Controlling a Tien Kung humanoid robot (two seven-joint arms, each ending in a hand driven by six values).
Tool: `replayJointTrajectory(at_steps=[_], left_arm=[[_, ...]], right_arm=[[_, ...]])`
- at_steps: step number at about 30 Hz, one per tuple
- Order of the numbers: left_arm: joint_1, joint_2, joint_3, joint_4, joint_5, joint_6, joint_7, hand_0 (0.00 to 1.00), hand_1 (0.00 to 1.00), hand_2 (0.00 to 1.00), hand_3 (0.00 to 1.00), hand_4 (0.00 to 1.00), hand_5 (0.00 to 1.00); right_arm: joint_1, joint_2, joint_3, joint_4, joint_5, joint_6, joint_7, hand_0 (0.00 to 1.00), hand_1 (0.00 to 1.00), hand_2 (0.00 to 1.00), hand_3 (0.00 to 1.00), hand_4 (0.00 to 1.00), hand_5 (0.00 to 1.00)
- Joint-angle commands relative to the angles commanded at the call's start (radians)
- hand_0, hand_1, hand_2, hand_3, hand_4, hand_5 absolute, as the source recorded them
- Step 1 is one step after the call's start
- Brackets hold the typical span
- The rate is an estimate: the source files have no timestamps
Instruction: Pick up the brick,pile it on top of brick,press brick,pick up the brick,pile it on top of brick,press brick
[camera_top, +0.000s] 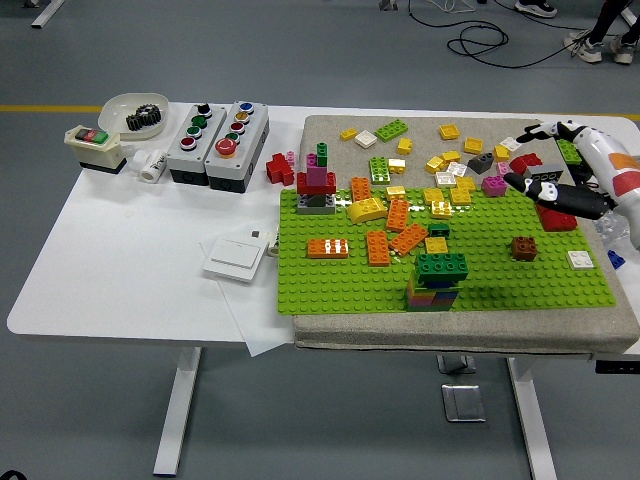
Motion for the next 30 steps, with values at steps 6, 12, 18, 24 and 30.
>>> replayJointTrajectory(at_steps=[6, 12, 18, 24, 30], left_arm=[[0.007, -0.002, 0.0, 0.003, -0.004, 0.004, -0.002, 0.669, 0.725, 0.732, 0.586, 0.668, 0.658], [0.018, -0.004, 0.001, 0.006, -0.01, 0.01, -0.002, 0.669, 0.724, 0.734, 0.586, 0.669, 0.66], [0.025, -0.005, -0.003, 0.008, -0.008, 0.011, -0.001, 0.669, 0.725, 0.732, 0.586, 0.669, 0.661], [0.03, -0.006, -0.016, 0.009, 0.015, 0.004, 0.004, 0.669, 0.723, 0.733, 0.586, 0.667, 0.659], [0.037, -0.006, -0.027, 0.008, 0.036, -0.004, 0.009, 0.668, 0.721, 0.733, 0.587, 0.668, 0.659]], right_arm=[[0.029, 0.013, 0.001, -0.059, 0.091, 0.003, -0.015, 0.861, 0.773, 0.796, 0.791, 0.967, 0.821], [0.048, 0.034, -0.009, -0.12, 0.165, 0.02, -0.03, 0.866, 0.777, 0.808, 0.805, 0.972, 0.831], [0.054, 0.051, -0.01, -0.155, 0.209, 0.035, -0.043, 0.865, 0.78, 0.808, 0.808, 0.977, 0.84], [0.067, 0.077, -0.011, -0.197, 0.271, 0.052, -0.059, 0.86, 0.779, 0.809, 0.808, 0.977, 0.845], [0.075, 0.096, -0.012, -0.219, 0.296, 0.066, -0.074, 0.855, 0.779, 0.808, 0.806, 0.98, 0.851]])
